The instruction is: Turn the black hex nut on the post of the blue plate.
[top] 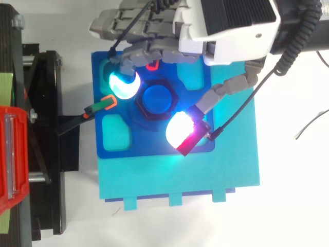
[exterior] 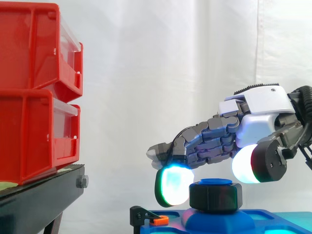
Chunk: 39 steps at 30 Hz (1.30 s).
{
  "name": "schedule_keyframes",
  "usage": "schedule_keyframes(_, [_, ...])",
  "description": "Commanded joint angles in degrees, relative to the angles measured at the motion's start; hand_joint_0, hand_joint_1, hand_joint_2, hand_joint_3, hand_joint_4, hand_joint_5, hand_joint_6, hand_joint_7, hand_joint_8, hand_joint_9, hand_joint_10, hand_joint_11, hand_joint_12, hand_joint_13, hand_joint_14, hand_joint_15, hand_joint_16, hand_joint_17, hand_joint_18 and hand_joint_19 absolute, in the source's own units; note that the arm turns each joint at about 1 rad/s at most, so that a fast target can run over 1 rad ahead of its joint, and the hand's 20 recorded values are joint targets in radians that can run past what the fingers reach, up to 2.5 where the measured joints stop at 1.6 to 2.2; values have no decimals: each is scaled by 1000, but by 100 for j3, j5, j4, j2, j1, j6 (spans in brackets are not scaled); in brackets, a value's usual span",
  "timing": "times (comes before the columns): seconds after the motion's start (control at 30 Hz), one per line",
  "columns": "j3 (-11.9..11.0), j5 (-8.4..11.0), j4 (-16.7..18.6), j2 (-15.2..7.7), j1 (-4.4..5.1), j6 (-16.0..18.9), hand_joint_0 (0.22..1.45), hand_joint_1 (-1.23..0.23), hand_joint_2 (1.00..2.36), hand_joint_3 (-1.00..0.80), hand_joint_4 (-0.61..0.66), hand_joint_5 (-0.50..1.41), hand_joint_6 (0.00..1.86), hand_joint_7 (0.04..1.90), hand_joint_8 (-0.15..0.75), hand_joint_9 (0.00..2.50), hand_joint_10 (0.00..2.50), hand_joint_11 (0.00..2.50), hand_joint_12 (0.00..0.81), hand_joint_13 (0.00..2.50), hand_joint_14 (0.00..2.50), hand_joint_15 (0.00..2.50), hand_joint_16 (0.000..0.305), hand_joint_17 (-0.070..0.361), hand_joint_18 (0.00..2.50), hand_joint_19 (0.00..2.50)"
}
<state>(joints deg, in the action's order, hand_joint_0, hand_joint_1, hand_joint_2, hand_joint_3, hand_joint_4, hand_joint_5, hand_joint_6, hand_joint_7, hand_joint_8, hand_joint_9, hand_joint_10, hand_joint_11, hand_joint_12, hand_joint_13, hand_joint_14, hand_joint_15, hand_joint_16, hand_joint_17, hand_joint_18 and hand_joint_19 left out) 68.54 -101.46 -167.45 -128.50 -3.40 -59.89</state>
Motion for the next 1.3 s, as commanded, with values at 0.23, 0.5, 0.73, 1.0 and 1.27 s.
schedule_keyframes(0.23, [-7, -163, 11, 0, -135, -31, 395, -595, 1000, -500, 266, -234, 503, 924, 185, 0, 0, 0, 326, 0, 0, 0, 49, 110, 0, 0])
schedule_keyframes(0.5, [1, -339, -24, 9, -240, -75, 392, -592, 1000, -500, 269, -232, 503, 929, 187, 0, 0, 0, 327, 0, 0, 0, 49, 110, 0, 0])
schedule_keyframes(0.73, [-7, -357, -94, 9, -266, -84, 379, -580, 1000, -500, 280, -231, 503, 939, 192, 0, 0, 0, 334, 0, 0, 0, 50, 113, 0, 0])
schedule_keyframes(1.0, [-7, -427, -288, 70, -249, -198, 377, -534, 1000, -500, 338, -199, 503, 1049, 196, 0, 0, 0, 336, 0, 0, 0, 50, 113, 0, 0])
schedule_keyframes(1.27, [-7, -374, -842, 369, -170, -576, 377, -508, 1000, -500, 349, -187, 502, 1075, 201, 0, 0, 0, 335, 0, 0, 0, 50, 113, 0, 0])
